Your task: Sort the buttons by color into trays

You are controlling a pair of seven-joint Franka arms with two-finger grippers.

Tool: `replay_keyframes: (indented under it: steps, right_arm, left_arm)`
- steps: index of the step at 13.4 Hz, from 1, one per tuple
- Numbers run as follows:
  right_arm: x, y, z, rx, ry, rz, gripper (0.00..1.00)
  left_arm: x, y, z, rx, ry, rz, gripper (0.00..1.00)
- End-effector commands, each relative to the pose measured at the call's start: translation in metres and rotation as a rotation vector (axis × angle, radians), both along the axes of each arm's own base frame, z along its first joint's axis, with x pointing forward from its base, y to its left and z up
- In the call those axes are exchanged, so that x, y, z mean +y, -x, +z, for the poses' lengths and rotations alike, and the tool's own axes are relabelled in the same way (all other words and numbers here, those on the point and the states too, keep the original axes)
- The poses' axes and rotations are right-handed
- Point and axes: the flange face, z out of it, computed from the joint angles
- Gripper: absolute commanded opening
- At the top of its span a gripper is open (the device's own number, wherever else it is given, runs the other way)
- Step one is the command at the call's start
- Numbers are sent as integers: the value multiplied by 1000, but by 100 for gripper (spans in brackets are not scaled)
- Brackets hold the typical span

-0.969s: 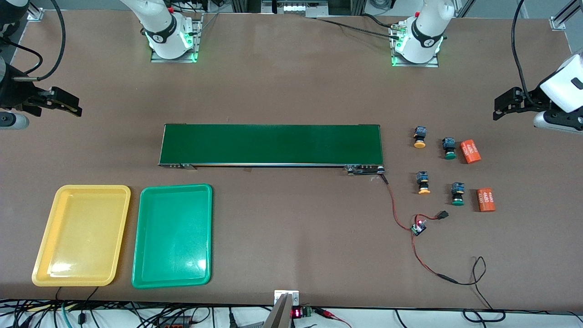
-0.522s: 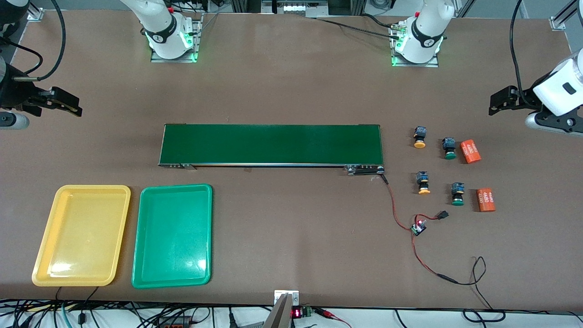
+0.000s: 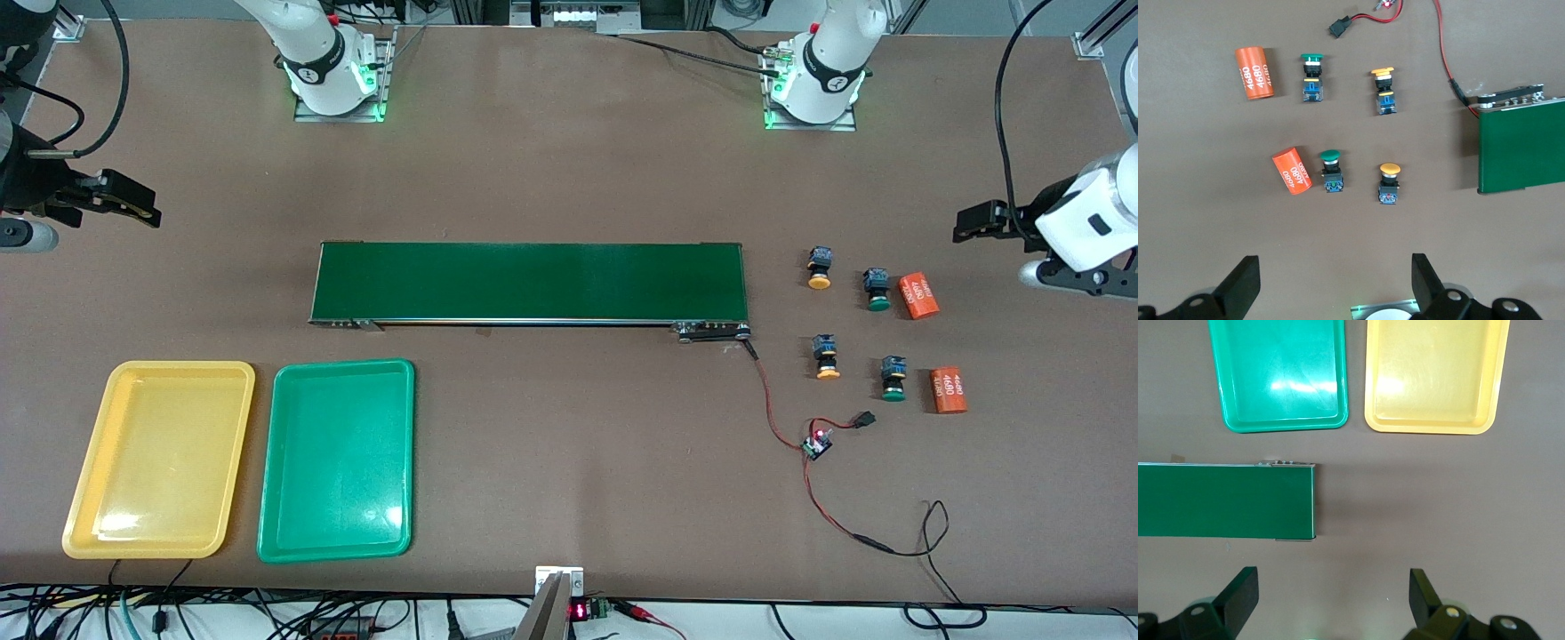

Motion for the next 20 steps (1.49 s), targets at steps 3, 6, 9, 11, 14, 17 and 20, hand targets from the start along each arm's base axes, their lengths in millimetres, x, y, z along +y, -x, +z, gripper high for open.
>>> replay_keyframes:
  steps: [3, 6, 9, 11, 14, 17, 20]
  right_arm:
    - [3, -1, 2, -3, -10, 3, 100]
    - [5, -1, 2, -4, -10, 5, 100]
    - [2, -2, 1, -9, -2, 16, 100]
    - [1, -2, 2, -13, 0, 15, 100]
    - [2, -4, 1, -15, 1, 18, 100]
    - [2, -7, 1, -31, 4, 20, 100]
    - [4, -7, 1, -38, 4, 23, 100]
  left_arm:
    - [50, -51, -77, -48, -11, 56, 100]
    - [66, -78, -132, -122, -24, 55, 100]
    - [89, -95, -199, -150, -98, 27, 100]
    - [99, -101, -234, -176, -110, 22, 100]
    - [107, -100, -263, -165, -108, 31, 100]
    - [114, -99, -293, -163, -103, 35, 100]
    - [125, -96, -315, -172, -94, 58, 100]
